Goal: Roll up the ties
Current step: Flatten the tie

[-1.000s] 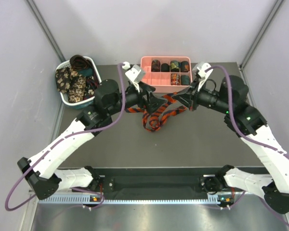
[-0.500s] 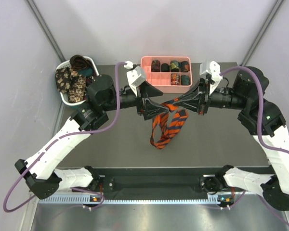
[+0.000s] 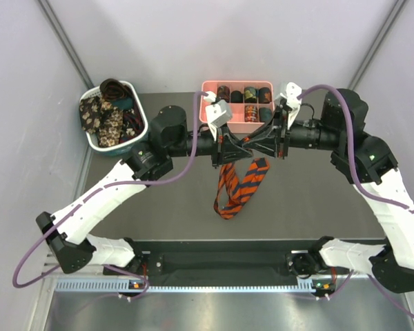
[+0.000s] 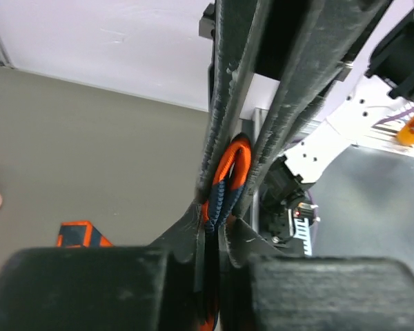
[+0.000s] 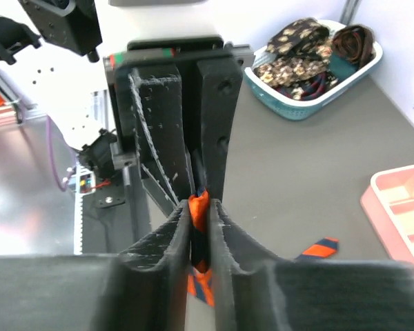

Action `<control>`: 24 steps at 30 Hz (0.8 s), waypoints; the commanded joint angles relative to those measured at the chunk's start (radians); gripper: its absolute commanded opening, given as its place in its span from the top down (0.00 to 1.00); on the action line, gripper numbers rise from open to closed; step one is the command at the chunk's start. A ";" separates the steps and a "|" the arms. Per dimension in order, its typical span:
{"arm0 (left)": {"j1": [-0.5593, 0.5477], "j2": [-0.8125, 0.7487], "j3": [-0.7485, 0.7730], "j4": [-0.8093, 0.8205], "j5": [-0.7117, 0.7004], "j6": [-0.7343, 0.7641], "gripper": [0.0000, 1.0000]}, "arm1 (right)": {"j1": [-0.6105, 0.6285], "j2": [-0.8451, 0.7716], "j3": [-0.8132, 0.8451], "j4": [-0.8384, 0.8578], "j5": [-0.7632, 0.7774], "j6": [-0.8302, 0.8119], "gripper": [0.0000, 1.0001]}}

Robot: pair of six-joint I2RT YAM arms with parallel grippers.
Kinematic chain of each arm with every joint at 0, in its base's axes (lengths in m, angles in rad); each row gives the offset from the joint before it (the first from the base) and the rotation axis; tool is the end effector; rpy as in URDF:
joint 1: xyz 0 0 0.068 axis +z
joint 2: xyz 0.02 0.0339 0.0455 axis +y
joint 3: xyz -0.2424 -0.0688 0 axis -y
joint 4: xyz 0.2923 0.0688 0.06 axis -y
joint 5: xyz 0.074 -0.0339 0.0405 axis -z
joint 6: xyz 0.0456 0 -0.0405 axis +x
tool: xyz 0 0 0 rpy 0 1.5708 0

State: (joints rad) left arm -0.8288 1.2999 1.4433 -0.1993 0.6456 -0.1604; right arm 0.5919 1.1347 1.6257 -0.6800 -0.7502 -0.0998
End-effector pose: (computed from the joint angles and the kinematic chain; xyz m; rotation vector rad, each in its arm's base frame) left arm 0.2137 -0.2737 0.4420 1.0612 1.4237 -1.2584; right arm 0.1922 0.1667 0.5038 -1.1160 1.4362 1.0088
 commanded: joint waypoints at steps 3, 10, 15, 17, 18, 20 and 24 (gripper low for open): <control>-0.016 -0.005 -0.020 0.109 -0.069 -0.007 1.00 | 0.017 -0.013 0.019 0.049 0.054 0.014 0.51; -0.013 -0.129 -0.001 0.094 -0.418 -0.039 1.00 | 0.016 -0.231 -0.357 0.347 0.242 0.113 0.17; -0.015 -0.235 -0.064 0.002 -0.818 -0.184 1.00 | 0.016 -0.346 -0.619 0.528 0.357 0.270 0.12; -0.013 -0.333 -0.235 0.030 -0.892 -0.256 1.00 | 0.016 -0.334 -0.715 0.568 0.396 0.343 0.13; -0.013 -0.368 -0.297 0.070 -0.926 -0.313 1.00 | 0.017 -0.325 -0.745 0.580 0.426 0.371 0.15; -0.013 -0.466 -0.451 0.107 -0.946 -0.356 1.00 | 0.016 -0.303 -0.840 0.620 0.475 0.457 0.17; -0.015 -0.582 -0.569 0.049 -0.930 -0.415 1.00 | 0.025 -0.239 -0.952 0.672 0.572 0.566 0.19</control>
State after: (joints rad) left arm -0.8402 0.7639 0.9352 -0.1471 -0.2272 -0.4732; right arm 0.5980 0.8631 0.7219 -0.1024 -0.2871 0.3260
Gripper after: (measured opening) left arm 0.078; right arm 0.814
